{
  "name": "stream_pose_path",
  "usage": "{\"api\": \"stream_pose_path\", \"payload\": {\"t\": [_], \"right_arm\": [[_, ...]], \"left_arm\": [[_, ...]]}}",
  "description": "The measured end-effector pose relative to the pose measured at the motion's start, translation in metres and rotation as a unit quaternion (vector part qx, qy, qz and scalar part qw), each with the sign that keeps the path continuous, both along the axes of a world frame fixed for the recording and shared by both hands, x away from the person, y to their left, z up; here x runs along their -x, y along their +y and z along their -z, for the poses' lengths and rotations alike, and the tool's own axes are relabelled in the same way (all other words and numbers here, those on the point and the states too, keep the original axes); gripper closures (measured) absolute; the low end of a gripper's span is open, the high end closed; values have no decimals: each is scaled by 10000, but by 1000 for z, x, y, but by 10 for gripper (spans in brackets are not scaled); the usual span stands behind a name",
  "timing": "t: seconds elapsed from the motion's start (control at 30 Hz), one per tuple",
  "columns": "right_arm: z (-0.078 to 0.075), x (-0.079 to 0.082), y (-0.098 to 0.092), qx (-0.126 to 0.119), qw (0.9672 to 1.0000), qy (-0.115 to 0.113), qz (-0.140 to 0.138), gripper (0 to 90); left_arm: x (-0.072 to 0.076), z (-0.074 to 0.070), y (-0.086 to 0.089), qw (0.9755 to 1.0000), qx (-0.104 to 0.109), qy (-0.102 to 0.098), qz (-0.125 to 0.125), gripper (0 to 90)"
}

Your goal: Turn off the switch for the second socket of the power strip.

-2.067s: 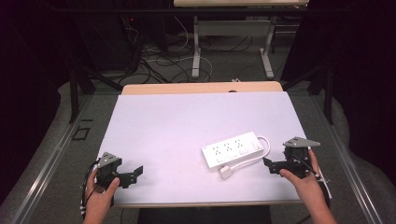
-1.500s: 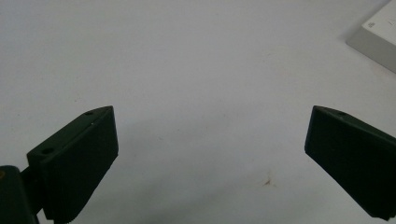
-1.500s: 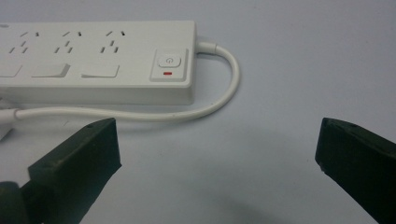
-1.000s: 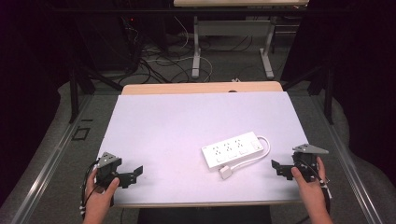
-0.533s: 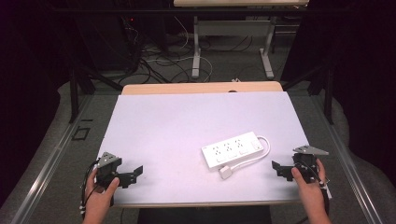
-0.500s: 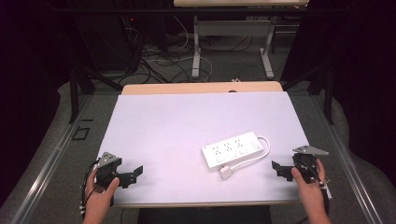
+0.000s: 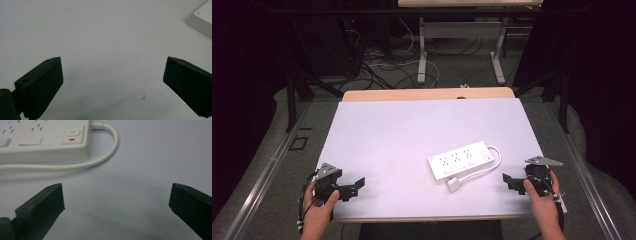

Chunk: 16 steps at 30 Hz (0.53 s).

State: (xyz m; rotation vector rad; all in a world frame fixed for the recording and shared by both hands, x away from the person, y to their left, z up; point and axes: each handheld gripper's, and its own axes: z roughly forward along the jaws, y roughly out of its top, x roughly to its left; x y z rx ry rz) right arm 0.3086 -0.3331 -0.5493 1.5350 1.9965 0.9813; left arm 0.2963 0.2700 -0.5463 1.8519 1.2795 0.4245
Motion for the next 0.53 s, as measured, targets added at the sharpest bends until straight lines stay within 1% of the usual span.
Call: {"api": "stream_pose_path", "payload": {"t": [0.37,0.53], "right_arm": [[-1,0,-1,12,10000,-4,-16,0],[-1,0,-1,-21,10000,1,-32,0]], "left_arm": [[0,0,0,10000,-18,-6,16,28],[0,0,0,10000,-20,-7,14,28]]}}
